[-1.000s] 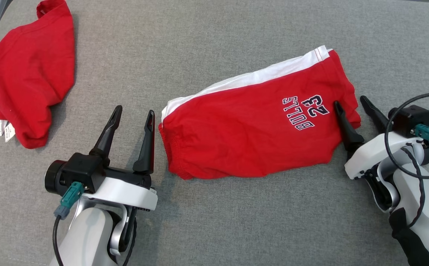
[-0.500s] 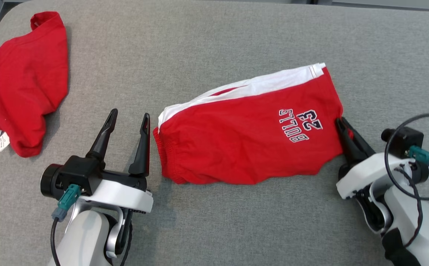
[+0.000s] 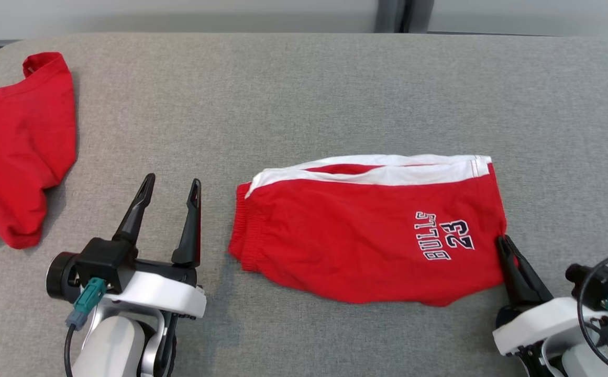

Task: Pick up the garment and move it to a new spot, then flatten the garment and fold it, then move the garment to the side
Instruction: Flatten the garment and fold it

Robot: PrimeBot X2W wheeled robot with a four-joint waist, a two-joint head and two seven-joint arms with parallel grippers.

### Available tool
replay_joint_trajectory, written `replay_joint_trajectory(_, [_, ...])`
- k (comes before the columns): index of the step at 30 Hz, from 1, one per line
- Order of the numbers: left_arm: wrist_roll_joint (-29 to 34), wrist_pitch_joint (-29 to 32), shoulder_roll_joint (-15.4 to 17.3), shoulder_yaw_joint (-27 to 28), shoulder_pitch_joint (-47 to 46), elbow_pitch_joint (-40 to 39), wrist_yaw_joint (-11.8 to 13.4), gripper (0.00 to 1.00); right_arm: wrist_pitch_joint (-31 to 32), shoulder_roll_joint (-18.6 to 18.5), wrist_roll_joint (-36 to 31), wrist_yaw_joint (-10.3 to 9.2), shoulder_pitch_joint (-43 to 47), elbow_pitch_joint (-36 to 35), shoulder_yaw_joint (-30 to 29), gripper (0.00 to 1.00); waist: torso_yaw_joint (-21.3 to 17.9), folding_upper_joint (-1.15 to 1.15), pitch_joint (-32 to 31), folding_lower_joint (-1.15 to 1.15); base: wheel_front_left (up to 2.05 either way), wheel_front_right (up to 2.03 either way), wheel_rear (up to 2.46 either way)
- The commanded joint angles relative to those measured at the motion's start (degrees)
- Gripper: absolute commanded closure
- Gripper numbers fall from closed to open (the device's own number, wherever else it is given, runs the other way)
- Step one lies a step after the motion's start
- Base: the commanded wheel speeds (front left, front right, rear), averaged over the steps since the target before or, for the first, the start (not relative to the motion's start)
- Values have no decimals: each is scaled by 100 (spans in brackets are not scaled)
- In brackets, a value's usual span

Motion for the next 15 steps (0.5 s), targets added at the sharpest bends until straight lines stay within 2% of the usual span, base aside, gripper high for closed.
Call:
replay_joint_trajectory(1, [-40,23,67,39,82,-57,51,0,0,25,-84,1,211,-155,-200,100,-86,0,-66,0,0,0,0])
replay_joint_trajectory(9, [-73,108,110,12,135,-176,96,0,211,154,-309,1,480,-484,-629,100,-166,0,-79,0,0,0,0])
replay_joint_trajectory(15, [-80,137,134,-23,104,-210,106,0,335,132,-436,1,360,-593,-791,100,-178,0,-69,0,0,0,0])
